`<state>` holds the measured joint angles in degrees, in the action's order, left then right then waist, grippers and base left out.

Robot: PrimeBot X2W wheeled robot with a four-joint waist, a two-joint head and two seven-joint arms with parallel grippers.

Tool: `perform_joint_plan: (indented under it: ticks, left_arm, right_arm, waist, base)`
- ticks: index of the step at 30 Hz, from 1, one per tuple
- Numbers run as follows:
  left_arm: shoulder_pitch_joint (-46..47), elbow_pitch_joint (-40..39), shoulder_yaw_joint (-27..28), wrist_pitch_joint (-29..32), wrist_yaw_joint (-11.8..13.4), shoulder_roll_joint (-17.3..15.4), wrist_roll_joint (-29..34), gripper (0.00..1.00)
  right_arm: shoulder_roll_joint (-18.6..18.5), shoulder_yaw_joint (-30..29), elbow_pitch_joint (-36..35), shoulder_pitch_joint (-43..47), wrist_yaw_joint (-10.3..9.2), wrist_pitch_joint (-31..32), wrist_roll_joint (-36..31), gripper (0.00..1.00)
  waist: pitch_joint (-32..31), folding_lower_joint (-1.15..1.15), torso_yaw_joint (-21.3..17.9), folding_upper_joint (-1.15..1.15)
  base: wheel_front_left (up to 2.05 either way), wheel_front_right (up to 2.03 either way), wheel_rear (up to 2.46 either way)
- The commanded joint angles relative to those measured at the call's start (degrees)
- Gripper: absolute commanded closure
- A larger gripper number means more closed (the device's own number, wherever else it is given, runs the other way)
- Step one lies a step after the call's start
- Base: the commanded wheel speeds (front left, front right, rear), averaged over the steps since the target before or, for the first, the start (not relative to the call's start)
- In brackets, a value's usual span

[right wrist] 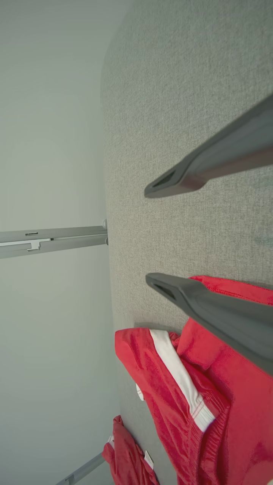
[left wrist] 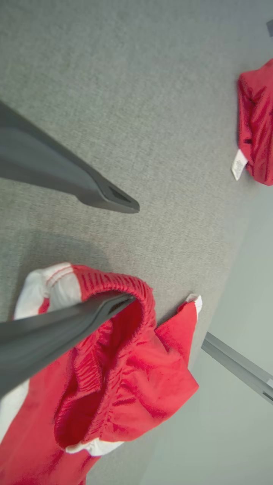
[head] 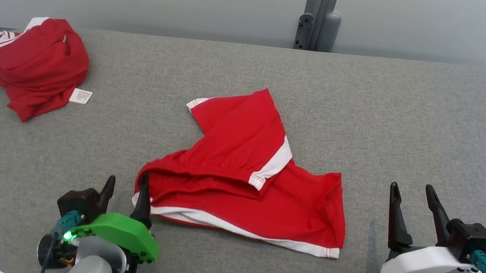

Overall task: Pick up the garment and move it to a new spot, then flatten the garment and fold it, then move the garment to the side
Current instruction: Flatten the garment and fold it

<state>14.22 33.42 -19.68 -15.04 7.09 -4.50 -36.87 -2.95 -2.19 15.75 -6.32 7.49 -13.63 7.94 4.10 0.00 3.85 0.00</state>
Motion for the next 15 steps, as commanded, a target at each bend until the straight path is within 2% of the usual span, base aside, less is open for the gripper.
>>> perform_joint_plan:
  ticks: [1, 3, 8, 11, 15]
  left_arm:
    - [-0.2, -2.9, 0.0, -0.2, 0.2, 0.0, 3.7, 0.00]
    - [-1.6, -6.3, -0.2, -0.1, 0.1, 0.3, 7.5, 0.00]
    - [-2.6, -10.2, -2.4, -0.1, -0.8, 1.0, 12.1, 0.00]
    - [-2.4, -10.3, -3.6, -0.1, -1.3, 1.3, 13.0, 0.00]
    - [-1.4, -6.8, -7.8, 0.5, -3.7, 1.4, 13.5, 0.00]
  right_arm:
    - [0.0, 0.0, -0.2, 0.0, 0.00, 0.1, -0.2, 0.00]
    - [0.0, 0.1, -0.2, 0.0, 0.00, 0.1, -0.1, 0.00]
    - [0.0, 0.6, -0.1, -0.2, 0.00, 0.0, 0.3, 0.00]
    - [0.0, 0.6, -0.2, -0.5, 0.00, 0.0, 0.4, 0.00]
    - [0.0, 0.6, -0.3, -0.9, 0.00, -0.1, 0.4, 0.00]
  waist:
    - [0.0, 0.00, 0.0, 0.00]
    - [-0.1, 0.00, -0.3, 0.00]
    - [0.2, 0.00, -1.6, 0.00]
    - [0.6, 0.00, -2.6, 0.00]
    - [1.2, 0.00, -3.9, 0.00]
  base:
    - [0.00, 0.00, 0.00]
    - [0.00, 0.00, 0.00]
    - [0.00, 0.00, 0.00]
    - [0.00, 0.00, 0.00]
    - [0.00, 0.00, 0.00]
